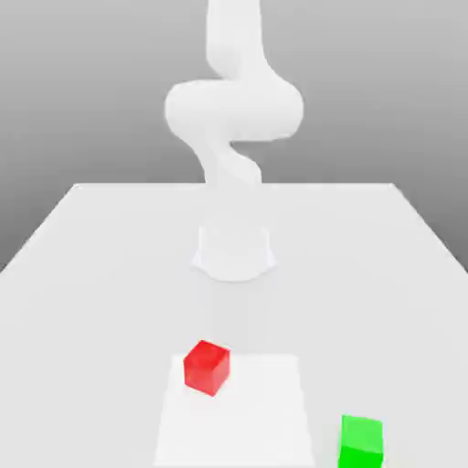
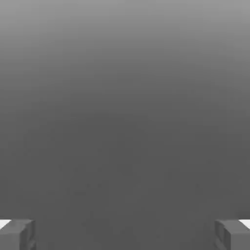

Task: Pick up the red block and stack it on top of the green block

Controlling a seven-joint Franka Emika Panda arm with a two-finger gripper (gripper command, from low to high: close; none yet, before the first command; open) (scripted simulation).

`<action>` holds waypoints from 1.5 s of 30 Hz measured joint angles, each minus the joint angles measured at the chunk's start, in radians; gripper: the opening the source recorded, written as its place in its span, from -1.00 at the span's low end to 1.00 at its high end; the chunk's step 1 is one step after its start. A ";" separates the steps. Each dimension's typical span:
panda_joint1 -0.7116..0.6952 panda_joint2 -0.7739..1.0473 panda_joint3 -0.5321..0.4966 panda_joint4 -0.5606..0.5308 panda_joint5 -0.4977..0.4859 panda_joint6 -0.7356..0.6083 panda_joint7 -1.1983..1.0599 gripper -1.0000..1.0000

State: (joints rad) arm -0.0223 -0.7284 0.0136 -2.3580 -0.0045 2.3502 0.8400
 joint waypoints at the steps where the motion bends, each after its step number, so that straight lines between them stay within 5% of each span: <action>1: -0.011 0.035 0.006 -0.028 -0.002 0.024 0.019 0.00; 17: -0.127 0.631 0.032 -0.469 0.002 0.426 0.312 0.00; 24: -0.118 0.895 0.010 -0.469 -0.018 0.644 0.348 0.00; 25: -0.113 0.927 0.004 -0.465 -0.021 0.672 0.351 -1.00; 32: -0.114 0.933 0.005 -0.464 -0.026 0.678 0.355 -1.00; 39: -0.121 0.709 0.020 -0.495 0.005 0.484 0.334 -1.00; 45: 0.003 0.769 0.090 -0.313 0.002 0.361 0.449 -1.00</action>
State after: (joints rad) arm -0.0196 0.0409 0.1032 -2.6711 -0.0026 2.7114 1.2891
